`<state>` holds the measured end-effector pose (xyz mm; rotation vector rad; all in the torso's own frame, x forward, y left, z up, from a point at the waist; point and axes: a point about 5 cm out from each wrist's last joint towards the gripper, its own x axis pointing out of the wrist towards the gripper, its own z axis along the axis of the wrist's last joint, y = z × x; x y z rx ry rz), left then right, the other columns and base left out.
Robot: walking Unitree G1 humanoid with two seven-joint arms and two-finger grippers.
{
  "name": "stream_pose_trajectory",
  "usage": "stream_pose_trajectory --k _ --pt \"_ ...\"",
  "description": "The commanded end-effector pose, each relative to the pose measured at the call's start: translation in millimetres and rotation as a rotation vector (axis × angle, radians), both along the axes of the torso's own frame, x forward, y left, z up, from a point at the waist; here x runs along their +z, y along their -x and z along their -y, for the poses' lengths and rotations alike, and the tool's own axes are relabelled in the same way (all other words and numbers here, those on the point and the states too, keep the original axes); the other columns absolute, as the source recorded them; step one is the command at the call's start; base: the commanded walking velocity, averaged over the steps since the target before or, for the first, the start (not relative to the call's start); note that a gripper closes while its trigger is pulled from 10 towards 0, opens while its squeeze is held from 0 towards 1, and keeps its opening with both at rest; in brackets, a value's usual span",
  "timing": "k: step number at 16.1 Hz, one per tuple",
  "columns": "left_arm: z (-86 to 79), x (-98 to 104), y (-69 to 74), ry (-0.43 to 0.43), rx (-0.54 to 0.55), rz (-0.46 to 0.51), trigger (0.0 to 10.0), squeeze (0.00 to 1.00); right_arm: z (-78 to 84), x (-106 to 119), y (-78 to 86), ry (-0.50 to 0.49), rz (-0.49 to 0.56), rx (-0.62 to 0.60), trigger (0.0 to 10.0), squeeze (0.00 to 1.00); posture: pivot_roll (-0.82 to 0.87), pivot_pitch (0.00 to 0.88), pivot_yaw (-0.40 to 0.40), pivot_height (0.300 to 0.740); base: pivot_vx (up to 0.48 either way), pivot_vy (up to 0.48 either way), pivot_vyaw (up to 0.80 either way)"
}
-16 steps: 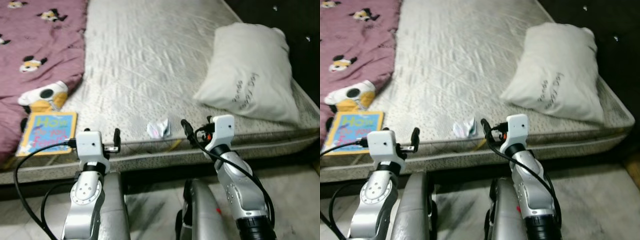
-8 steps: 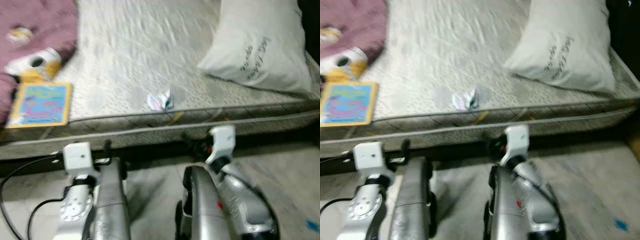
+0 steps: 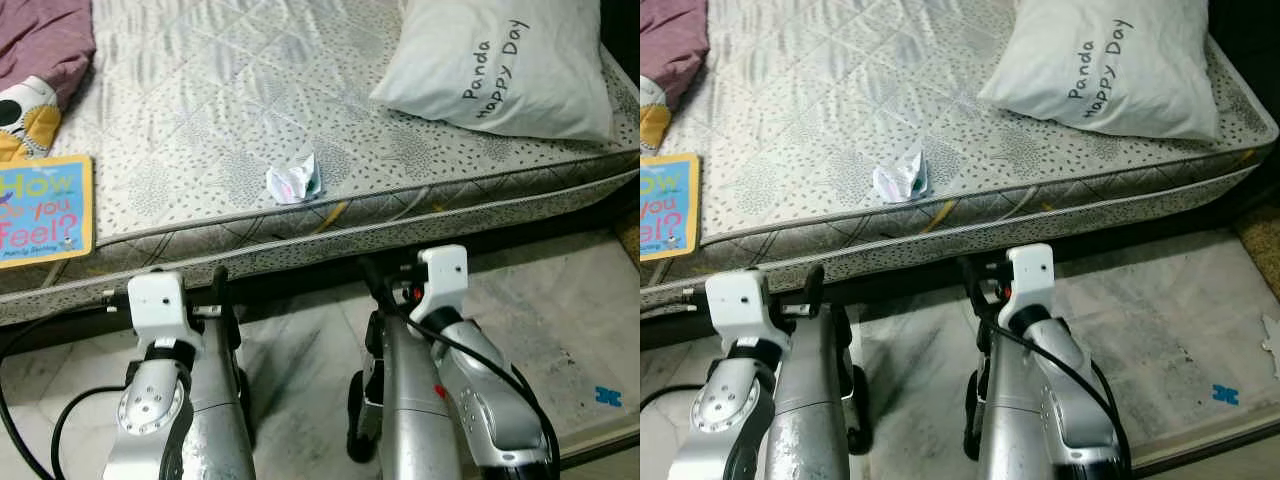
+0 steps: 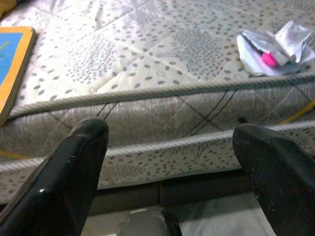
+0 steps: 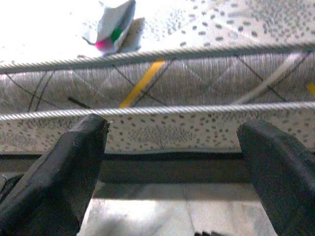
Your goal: Clean up the room
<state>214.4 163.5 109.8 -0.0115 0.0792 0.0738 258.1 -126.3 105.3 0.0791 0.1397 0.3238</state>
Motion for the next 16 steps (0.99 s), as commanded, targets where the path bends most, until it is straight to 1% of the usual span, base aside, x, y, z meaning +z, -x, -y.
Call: stream_pose_trajectory --k 1,3,4,5,6,7,8,11,13,15,16 --pt "-3.0 -4.0 4.5 -0.001 0.007 -0.030 10.0 0.00 -0.6 -2.6 1.2 -0.003 -0.007 0.011 10.0 0.00 0.03 0.307 -0.034 0.545 0.000 0.000 0.00" --pt "-2.2 -3.5 3.2 0.003 0.007 -0.028 10.0 0.00 -6.5 0.9 -6.3 -0.009 0.009 0.041 10.0 0.00 0.03 0.297 -0.033 0.545 0.000 0.000 0.00" --pt "-1.5 -3.8 2.7 0.004 0.007 -0.028 10.0 0.00 -11.9 0.3 -9.8 -0.009 0.003 0.077 10.0 0.00 0.04 0.295 -0.035 0.545 0.000 0.000 0.00" --pt "-1.7 -3.2 3.7 0.007 0.009 -0.026 10.0 0.00 -22.7 -7.4 -13.4 0.006 -0.045 0.154 10.0 0.00 0.05 0.294 -0.035 0.545 0.000 0.000 0.00" --pt "-3.2 -2.5 6.0 0.004 0.017 -0.025 10.0 0.00 -29.2 -13.2 -17.5 0.048 -0.046 0.206 10.0 0.00 0.06 0.298 -0.035 0.545 0.000 0.000 0.00" --pt "-4.5 -2.2 7.6 0.000 0.022 -0.027 10.0 0.00 -31.8 -12.8 -22.5 0.049 -0.030 0.215 10.0 0.00 0.07 0.300 -0.035 0.545 0.000 0.000 0.00" --pt "-7.4 -1.9 11.6 -0.006 0.033 -0.033 10.0 0.00 -35.4 -9.2 -31.9 0.040 -0.002 0.207 10.0 0.00 0.09 0.306 -0.034 0.545 0.000 0.000 0.77" --pt "-11.8 -0.3 16.7 -0.015 0.041 -0.039 10.0 0.00 -40.3 -3.7 -46.8 0.019 0.018 0.172 10.0 0.00 0.12 0.311 -0.032 0.545 0.000 0.000 0.72" --pt "-13.6 2.5 17.4 -0.022 0.045 -0.036 10.0 0.00 -45.0 2.1 -56.1 -0.011 0.039 0.153 10.0 0.00 0.14 0.312 -0.030 0.545 0.000 0.000 0.00" --pt "-13.4 5.1 18.9 -0.029 0.045 -0.037 10.0 0.00 -49.2 2.8 -64.6 -0.034 0.049 0.150 10.0 0.00 0.17 0.321 -0.025 0.545 0.000 0.000 0.00" --pt "-15.3 7.1 23.6 -0.037 0.049 -0.045 10.0 0.00 -54.7 3.1 -69.7 -0.053 0.059 0.146 10.0 0.00 0.20 0.325 -0.020 0.545 0.000 0.000 0.00"
